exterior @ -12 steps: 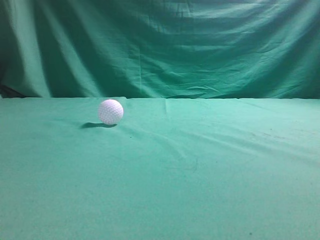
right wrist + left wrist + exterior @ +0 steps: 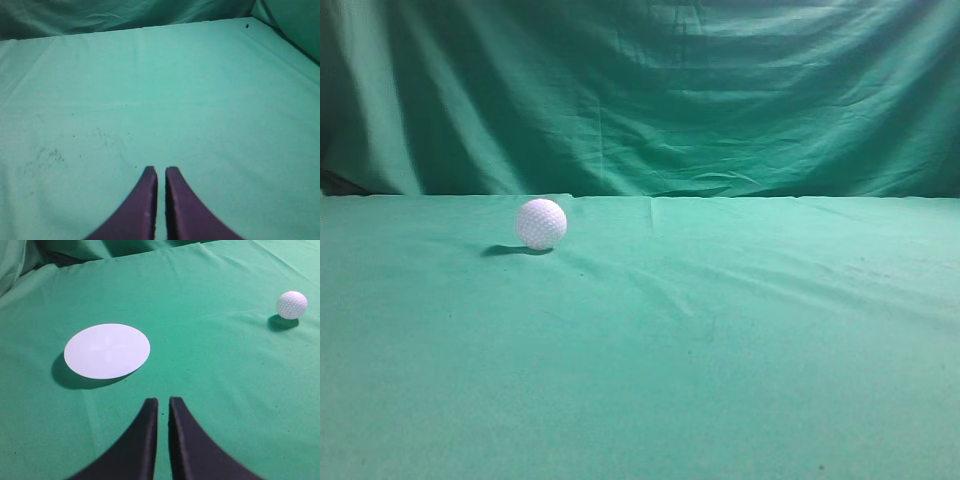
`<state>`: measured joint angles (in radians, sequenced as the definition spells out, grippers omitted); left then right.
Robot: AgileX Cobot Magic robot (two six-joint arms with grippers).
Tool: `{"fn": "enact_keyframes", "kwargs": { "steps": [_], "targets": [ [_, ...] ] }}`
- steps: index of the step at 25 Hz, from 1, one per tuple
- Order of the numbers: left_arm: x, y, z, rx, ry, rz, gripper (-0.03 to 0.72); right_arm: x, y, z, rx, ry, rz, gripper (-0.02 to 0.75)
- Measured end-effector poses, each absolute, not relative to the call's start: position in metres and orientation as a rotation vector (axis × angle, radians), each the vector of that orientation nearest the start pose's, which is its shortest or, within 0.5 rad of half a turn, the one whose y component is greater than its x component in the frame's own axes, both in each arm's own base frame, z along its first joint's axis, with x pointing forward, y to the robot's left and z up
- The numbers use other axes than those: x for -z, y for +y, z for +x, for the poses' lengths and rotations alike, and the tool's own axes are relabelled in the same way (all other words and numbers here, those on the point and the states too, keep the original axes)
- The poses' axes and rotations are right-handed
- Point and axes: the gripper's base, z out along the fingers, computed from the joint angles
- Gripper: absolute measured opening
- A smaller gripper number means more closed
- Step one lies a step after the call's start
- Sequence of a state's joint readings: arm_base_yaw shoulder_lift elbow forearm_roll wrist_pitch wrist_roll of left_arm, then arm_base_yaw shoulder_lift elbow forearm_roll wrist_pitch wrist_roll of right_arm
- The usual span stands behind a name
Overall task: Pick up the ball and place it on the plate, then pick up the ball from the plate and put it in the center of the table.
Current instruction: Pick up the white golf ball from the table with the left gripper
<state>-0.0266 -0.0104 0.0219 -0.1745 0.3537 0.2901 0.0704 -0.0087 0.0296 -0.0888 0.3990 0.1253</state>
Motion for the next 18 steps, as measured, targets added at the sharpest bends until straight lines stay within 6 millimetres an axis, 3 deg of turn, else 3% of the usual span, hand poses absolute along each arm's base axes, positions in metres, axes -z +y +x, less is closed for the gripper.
{"fn": "enact_keyframes", "kwargs": {
  "steps": [10,18],
  "targets": [
    [-0.176,-0.007,0.053,-0.014,1.823,0.177,0.057,-0.168,0.001,0.052,-0.045,1.902,-0.002,0.047],
    [-0.193,-0.006,0.056,0.136,1.639,-0.014,0.057,-0.168,0.001,0.052,-0.045,1.902,-0.002,0.047]
  ]
}}
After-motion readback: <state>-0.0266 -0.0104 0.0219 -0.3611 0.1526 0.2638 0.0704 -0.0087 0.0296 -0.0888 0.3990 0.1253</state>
